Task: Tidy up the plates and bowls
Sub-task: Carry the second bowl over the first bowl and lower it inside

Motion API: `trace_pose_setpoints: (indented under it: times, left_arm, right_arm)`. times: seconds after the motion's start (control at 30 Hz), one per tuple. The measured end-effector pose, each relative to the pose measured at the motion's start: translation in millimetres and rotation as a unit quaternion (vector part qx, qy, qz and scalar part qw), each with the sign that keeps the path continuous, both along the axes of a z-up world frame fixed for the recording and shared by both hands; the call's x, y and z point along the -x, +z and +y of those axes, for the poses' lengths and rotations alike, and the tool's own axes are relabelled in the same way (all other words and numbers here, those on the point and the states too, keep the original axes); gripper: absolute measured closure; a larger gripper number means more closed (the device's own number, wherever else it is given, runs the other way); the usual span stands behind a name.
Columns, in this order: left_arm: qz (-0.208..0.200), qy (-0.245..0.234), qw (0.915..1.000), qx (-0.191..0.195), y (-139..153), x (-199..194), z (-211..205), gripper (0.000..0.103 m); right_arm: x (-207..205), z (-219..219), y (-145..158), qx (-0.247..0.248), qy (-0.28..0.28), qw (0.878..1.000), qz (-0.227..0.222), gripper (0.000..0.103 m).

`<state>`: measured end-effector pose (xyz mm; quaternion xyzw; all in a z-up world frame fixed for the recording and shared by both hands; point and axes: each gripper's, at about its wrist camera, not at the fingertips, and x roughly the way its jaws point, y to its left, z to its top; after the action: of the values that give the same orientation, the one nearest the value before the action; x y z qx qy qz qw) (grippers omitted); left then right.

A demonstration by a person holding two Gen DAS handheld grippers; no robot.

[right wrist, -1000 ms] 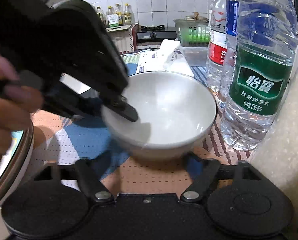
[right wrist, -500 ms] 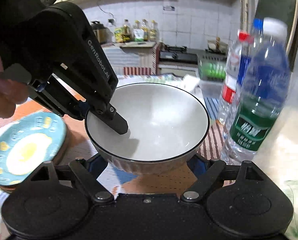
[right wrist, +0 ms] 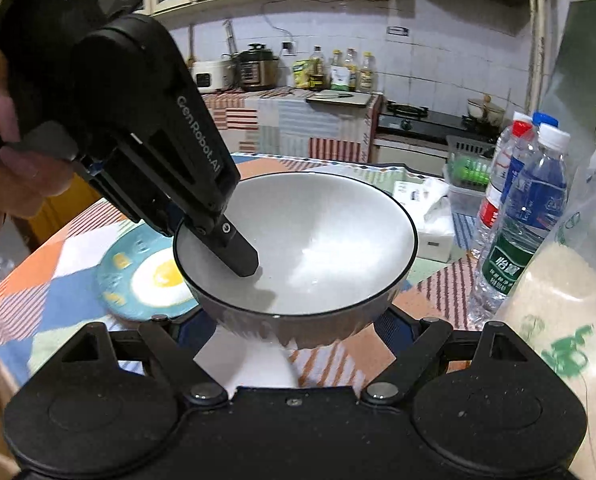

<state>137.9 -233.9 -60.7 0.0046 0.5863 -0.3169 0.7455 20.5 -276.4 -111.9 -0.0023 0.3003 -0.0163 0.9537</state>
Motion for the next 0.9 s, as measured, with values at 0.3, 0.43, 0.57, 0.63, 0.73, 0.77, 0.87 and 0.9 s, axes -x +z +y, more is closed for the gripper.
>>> trace_pose_setpoints:
  times: [0.3, 0.43, 0.57, 0.63, 0.73, 0.77, 0.87, 0.9]
  left_arm:
    - [0.000, -0.009, 0.9995, -0.032, 2.0, 26.6, 24.9, 0.092]
    - [0.018, -0.005, 0.9994, -0.030, -5.4, 30.0, 32.3, 0.092]
    - [0.032, -0.004, 0.9989, -0.035, -16.2, 32.3, 33.6, 0.092]
    - [0.037, -0.005, 0.9985, -0.040, -22.4, 32.6, 33.6, 0.092]
    - [0.043, -0.005, 0.9978, -0.050, -32.7, 32.0, 33.0, 0.092]
    - [0.045, -0.005, 0.9976, -0.053, -35.5, 31.8, 32.9, 0.092]
    - [0.049, -0.003, 0.9968, -0.063, -45.2, 30.4, 32.5, 0.091]
    - [0.050, -0.004, 0.9965, -0.067, -47.7, 29.7, 32.4, 0.091]
  right_arm:
    - [15.3, 22.7, 4.3, -0.005, 0.049, 0.999, 0.010, 0.014]
    - [22.9, 25.1, 0.1, -0.006, 0.070, 0.998, 0.008, 0.014]
    - [27.7, 23.2, -5.6, -0.018, 0.089, 0.996, 0.012, 0.014]
    - [28.3, 21.7, -10.3, -0.021, 0.096, 0.995, 0.017, 0.014]
    - [27.9, 21.6, -18.3, -0.025, 0.102, 0.994, 0.027, 0.014]
    - [27.3, 21.1, -20.9, -0.027, 0.104, 0.994, 0.031, 0.014]
    - [26.5, 22.8, -28.2, -0.030, 0.106, 0.993, 0.042, 0.014]
    - [25.7, 23.4, -30.6, -0.030, 0.107, 0.993, 0.045, 0.014]
